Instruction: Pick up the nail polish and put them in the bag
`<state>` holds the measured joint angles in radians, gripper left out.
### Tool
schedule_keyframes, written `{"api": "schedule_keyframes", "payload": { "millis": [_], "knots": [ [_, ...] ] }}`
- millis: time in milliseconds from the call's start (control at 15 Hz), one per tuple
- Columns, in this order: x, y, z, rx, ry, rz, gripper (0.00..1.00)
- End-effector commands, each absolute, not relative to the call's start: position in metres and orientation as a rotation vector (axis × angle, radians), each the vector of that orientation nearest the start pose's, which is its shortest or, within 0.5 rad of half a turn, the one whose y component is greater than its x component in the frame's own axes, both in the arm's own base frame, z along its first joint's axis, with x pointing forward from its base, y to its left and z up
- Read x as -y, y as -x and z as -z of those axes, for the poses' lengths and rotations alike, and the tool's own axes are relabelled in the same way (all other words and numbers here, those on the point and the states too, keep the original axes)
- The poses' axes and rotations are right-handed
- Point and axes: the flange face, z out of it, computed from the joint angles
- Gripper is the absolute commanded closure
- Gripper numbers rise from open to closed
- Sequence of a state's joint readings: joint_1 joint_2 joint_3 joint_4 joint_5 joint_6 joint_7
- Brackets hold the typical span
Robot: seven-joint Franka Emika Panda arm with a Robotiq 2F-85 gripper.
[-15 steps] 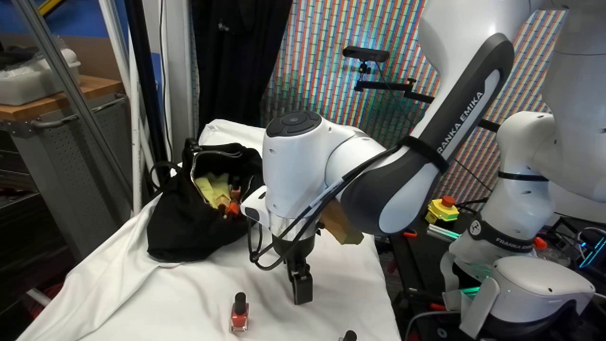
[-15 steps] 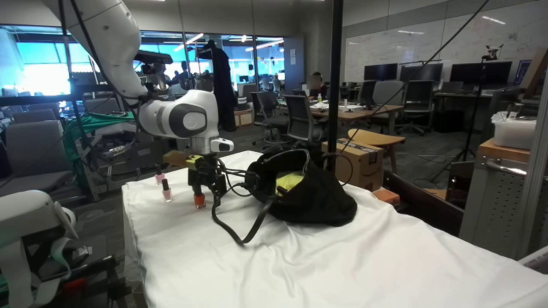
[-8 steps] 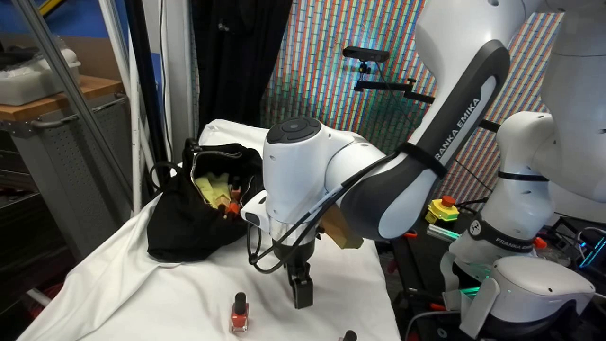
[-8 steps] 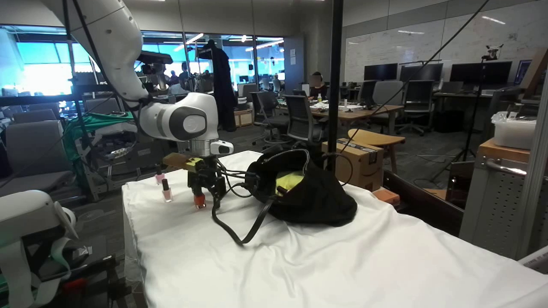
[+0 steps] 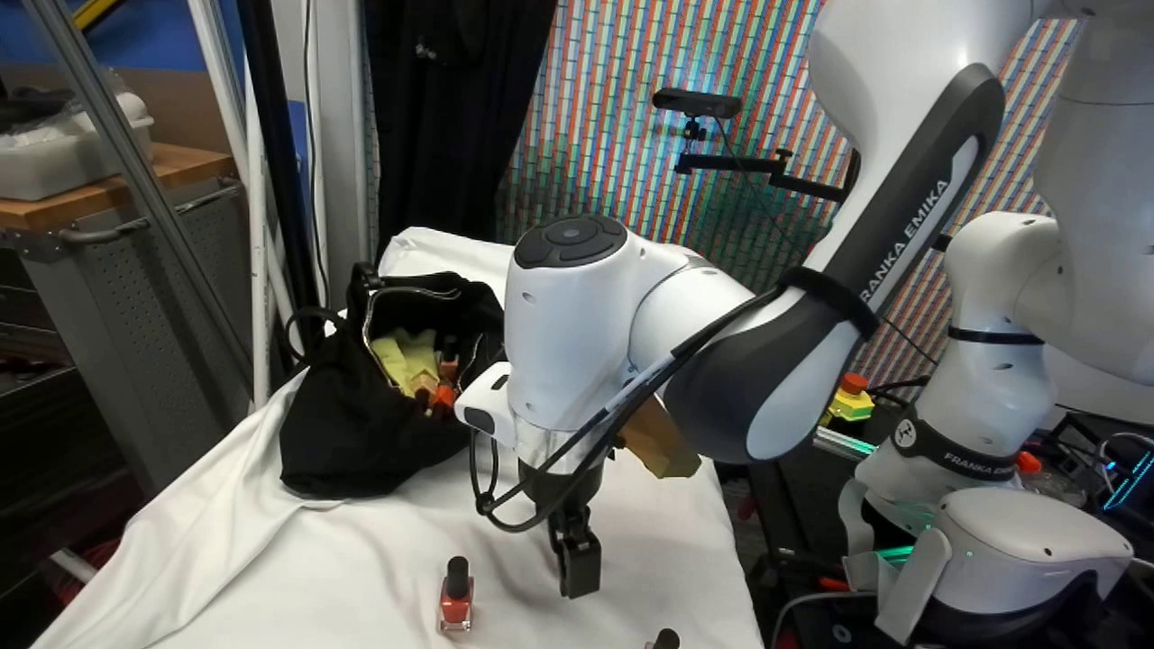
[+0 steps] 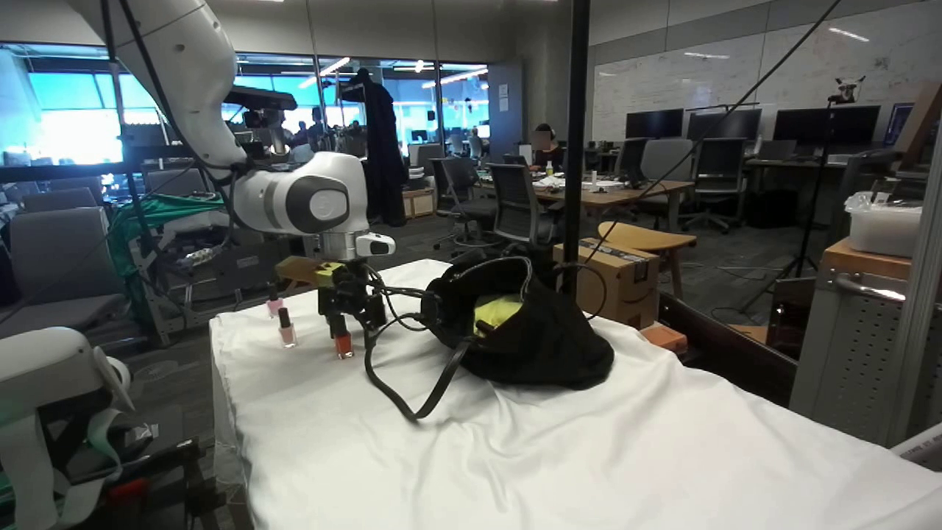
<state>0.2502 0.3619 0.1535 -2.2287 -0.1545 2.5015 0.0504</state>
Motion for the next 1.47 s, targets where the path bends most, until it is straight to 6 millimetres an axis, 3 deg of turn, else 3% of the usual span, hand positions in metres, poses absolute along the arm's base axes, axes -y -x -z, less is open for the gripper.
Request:
{"api": "schedule_keyframes", "payload": {
  "millis": [0,600,1400],
  "knots": [
    [-0.219,-0.49,-0.222,0.78,3.131,-0.083,0.0],
    [-0.218,-0.477,-0.239,0.755,3.164,-0.131,0.0],
    [-0.224,-0.465,-0.226,0.752,3.12,-0.179,0.0]
  ]
}}
